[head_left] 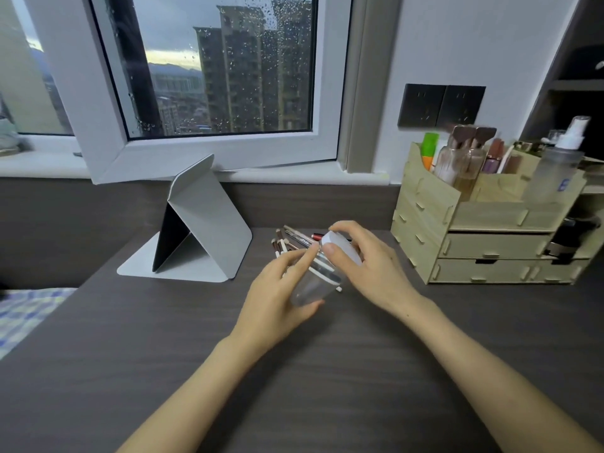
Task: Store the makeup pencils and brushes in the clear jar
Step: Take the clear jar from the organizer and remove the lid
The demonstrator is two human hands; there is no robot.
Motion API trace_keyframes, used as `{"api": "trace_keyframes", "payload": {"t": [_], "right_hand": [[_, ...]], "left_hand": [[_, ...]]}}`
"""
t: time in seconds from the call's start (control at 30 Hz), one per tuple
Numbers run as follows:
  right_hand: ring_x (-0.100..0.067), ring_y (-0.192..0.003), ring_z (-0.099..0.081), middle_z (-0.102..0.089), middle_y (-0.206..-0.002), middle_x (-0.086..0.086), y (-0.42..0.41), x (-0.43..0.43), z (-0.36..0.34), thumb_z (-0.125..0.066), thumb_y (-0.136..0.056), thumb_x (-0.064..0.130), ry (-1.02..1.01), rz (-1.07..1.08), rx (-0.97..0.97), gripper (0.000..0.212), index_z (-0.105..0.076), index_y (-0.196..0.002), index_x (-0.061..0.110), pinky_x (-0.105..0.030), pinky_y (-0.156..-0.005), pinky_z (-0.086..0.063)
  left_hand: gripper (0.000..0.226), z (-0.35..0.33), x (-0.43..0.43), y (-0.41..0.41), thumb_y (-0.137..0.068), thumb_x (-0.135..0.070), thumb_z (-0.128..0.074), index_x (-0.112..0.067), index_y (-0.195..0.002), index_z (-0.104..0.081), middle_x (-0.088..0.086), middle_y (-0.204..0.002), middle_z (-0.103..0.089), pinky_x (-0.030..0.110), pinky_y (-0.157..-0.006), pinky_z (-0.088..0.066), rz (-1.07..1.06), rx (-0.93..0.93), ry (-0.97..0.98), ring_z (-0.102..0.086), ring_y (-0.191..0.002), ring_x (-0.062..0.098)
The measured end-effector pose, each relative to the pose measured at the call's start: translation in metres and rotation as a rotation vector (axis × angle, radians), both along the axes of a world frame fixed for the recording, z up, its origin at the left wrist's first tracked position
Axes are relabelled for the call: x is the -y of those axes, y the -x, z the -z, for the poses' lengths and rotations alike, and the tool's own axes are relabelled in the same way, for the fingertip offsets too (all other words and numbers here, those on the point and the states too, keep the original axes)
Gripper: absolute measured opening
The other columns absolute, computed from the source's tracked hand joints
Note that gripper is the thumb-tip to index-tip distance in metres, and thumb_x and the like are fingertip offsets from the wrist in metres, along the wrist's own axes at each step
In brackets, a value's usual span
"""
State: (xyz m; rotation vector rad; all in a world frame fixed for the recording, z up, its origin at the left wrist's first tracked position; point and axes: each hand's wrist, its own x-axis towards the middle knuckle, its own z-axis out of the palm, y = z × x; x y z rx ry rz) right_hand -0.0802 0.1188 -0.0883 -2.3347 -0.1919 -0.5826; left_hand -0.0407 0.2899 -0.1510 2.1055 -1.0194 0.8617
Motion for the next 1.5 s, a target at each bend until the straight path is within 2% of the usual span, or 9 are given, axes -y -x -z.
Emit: {"api": "trace_keyframes", "payload": {"t": [0.2, 0.33, 0.43, 0.63, 0.77, 1.0, 1.17, 1.4, 1.5], "right_hand": [[-0.006, -0.091, -0.050, -0.052, -0.107, 0.002, 0.001, 0.014, -0.006, -0.040, -0.081, 0.055, 0.194, -0.231, -0.087, 0.040, -0.043, -0.119, 0.046, -0.017, -0.075, -0.037], [0.002, -0.121, -0.041, -0.033, -0.135, 0.021, 0.009, 0.025, -0.015, -0.062, -0.084, 0.042, 0.198, -0.383, -0.244, 0.068, -0.018, -0.133, 0.059, -0.022, -0.101, -0.037], [-0.006, -0.116, -0.049, -0.039, -0.131, 0.021, 0.008, 0.024, -0.020, -0.050, -0.074, 0.068, 0.299, -0.227, -0.234, 0.071, -0.020, -0.137, 0.053, -0.032, -0.098, -0.046], [0.001, -0.130, -0.033, -0.026, -0.143, 0.022, 0.010, 0.035, -0.018, -0.069, -0.078, 0.044, 0.278, -0.372, -0.337, 0.090, -0.004, -0.140, 0.055, -0.023, -0.105, -0.034], [-0.003, -0.125, -0.043, -0.042, -0.141, 0.016, 0.009, 0.034, -0.019, -0.069, -0.077, 0.045, 0.349, -0.297, -0.194, 0.072, -0.030, -0.137, 0.049, -0.027, -0.101, -0.042], [-0.015, -0.111, -0.055, -0.052, -0.122, 0.000, 0.003, 0.079, 0.008, -0.078, -0.069, 0.000, -0.441, -0.244, -0.121, 0.055, -0.048, -0.100, 0.033, -0.016, -0.087, -0.051], [-0.020, -0.111, -0.057, -0.059, -0.116, 0.010, -0.008, 0.086, 0.086, -0.078, -0.052, 0.047, -0.240, 0.120, -0.319, 0.050, -0.039, -0.084, 0.039, -0.042, -0.096, -0.047], [-0.019, -0.116, -0.047, -0.055, -0.124, 0.005, -0.011, 0.085, 0.103, -0.072, -0.070, 0.043, 0.161, 0.161, -0.341, 0.038, -0.042, -0.091, 0.031, -0.031, -0.091, -0.038], [-0.019, -0.115, -0.050, -0.059, -0.120, 0.002, -0.014, 0.076, 0.095, -0.071, -0.076, 0.037, 0.181, 0.206, -0.166, 0.032, -0.059, -0.101, 0.020, -0.027, -0.091, -0.035]], "left_hand": [[0.092, -0.005, -0.010, 0.002, -0.063, -0.038, -0.078, -0.039, -0.142, -0.031, -0.008, -0.118, -0.058, 0.021, -0.086, -0.047, 0.270, -0.386, 0.112, -0.057, -0.104, 0.006], [0.089, -0.003, -0.017, -0.002, -0.065, -0.043, -0.072, -0.036, -0.143, -0.031, -0.012, -0.117, -0.054, 0.015, -0.085, -0.044, 0.185, -0.275, -0.005, -0.054, -0.101, 0.003], [0.088, -0.006, -0.016, -0.004, -0.064, -0.040, -0.074, -0.033, -0.141, -0.033, -0.009, -0.118, -0.054, 0.007, -0.084, -0.037, 0.135, -0.158, -0.112, -0.051, -0.099, 0.004], [0.093, -0.005, -0.014, -0.005, -0.063, -0.033, -0.079, -0.034, -0.142, -0.030, -0.004, -0.118, -0.055, 0.009, -0.081, -0.037, 0.136, -0.119, -0.155, -0.050, -0.099, 0.006], [0.092, -0.003, -0.014, -0.009, -0.064, -0.033, -0.080, -0.031, -0.143, -0.032, -0.006, -0.119, -0.054, 0.007, -0.082, -0.035, 0.131, -0.112, -0.179, -0.050, -0.100, 0.006], [0.087, -0.002, -0.031, -0.019, -0.060, -0.028, -0.082, -0.045, -0.132, -0.036, -0.022, -0.115, -0.054, 0.016, -0.086, -0.046, 0.105, -0.353, 0.276, -0.053, -0.104, -0.001], [0.098, 0.007, -0.027, -0.030, -0.062, -0.015, -0.086, -0.047, -0.134, -0.027, -0.014, -0.118, -0.049, 0.023, -0.088, -0.048, 0.082, -0.409, 0.451, -0.051, -0.107, 0.004], [0.107, 0.016, -0.028, -0.039, -0.064, -0.001, -0.082, -0.048, -0.136, -0.019, -0.011, -0.114, -0.044, 0.021, -0.096, -0.043, 0.034, -0.398, 0.581, -0.051, -0.110, 0.009], [0.106, 0.013, -0.036, -0.042, -0.060, -0.015, -0.085, -0.053, -0.136, -0.021, -0.010, -0.116, -0.045, 0.021, -0.094, -0.043, -0.027, -0.363, 0.649, -0.051, -0.113, 0.013]]}}
